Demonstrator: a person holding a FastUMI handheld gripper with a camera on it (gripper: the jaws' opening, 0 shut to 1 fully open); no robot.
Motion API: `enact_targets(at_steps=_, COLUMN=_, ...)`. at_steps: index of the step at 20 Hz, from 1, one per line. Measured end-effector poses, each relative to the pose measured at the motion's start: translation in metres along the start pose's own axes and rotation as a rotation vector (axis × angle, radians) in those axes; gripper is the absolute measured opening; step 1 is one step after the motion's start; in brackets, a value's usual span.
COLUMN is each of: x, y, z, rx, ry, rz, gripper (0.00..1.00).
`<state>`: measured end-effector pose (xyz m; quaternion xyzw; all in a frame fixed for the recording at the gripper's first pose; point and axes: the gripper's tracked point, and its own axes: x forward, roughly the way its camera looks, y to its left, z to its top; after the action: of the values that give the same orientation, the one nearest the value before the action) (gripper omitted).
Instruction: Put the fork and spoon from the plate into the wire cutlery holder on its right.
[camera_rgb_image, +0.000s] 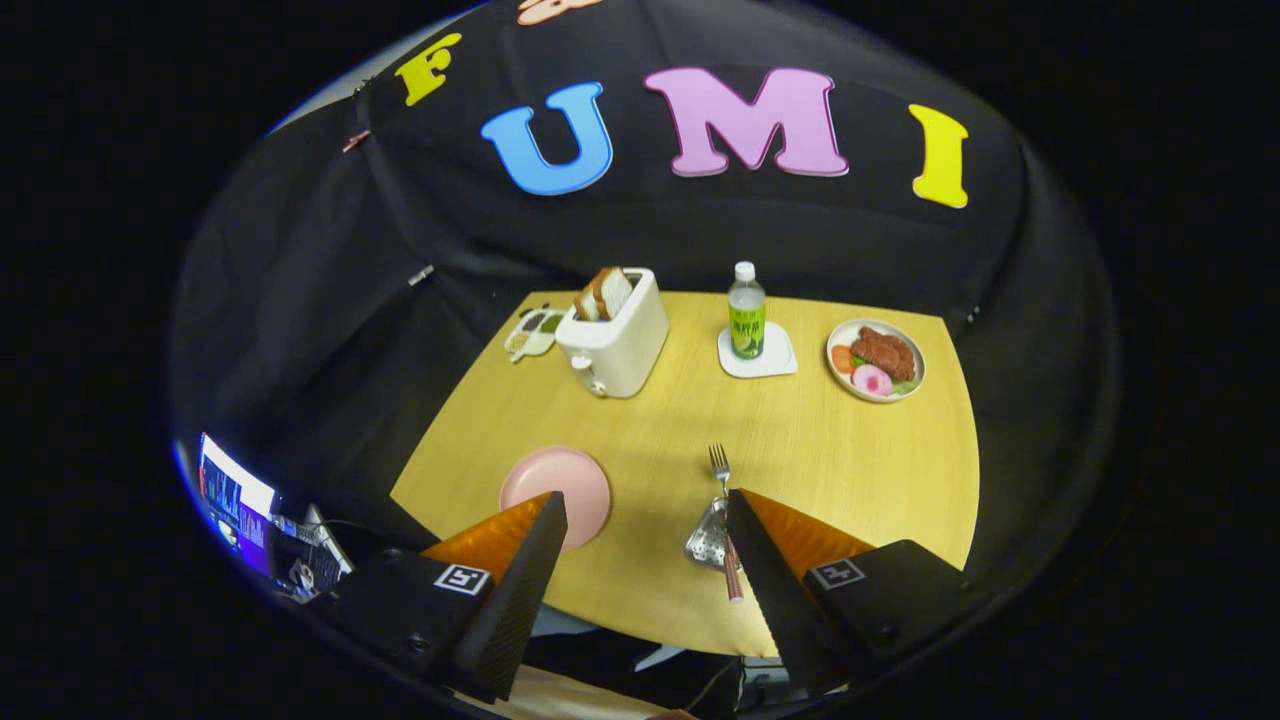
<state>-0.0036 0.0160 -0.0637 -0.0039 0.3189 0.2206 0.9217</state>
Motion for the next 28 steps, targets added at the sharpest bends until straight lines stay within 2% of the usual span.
enact_targets(at_steps=5, x=-0.031, y=0.038, z=0.050, rx=-0.011, ry=-0.282, rz=-0.031, gripper=0.99)
enact_targets(at_steps=9, x=-0.061, y=0.051, z=0.084, rx=-0.060, ry=-0.492, rz=-0.125, gripper=0.99)
enact_targets(at_steps=14, x=-0.098, y=0.076, z=0.107, rx=-0.042, ry=-0.732, rz=-0.177, gripper=0.99)
enact_targets(at_steps=17, x=-0.100, y=0.073, z=0.095, rx=-0.005, ry=-0.776, rz=-0.289, gripper=0.99)
enact_targets(at_steps=21, x=-0.083, y=0.079, z=0.061, rx=-0.026, ry=-0.790, rz=-0.355, gripper=0.99)
enact_targets(at_steps=24, x=-0.077, y=0.088, z=0.051, rx=-0.037, ry=-0.823, rz=-0.352, gripper=0.99)
enact_targets(at_steps=28, x=-0.063, y=0.088, z=0.038, rx=-0.043, ry=-0.805, rz=-0.356, gripper=0.99)
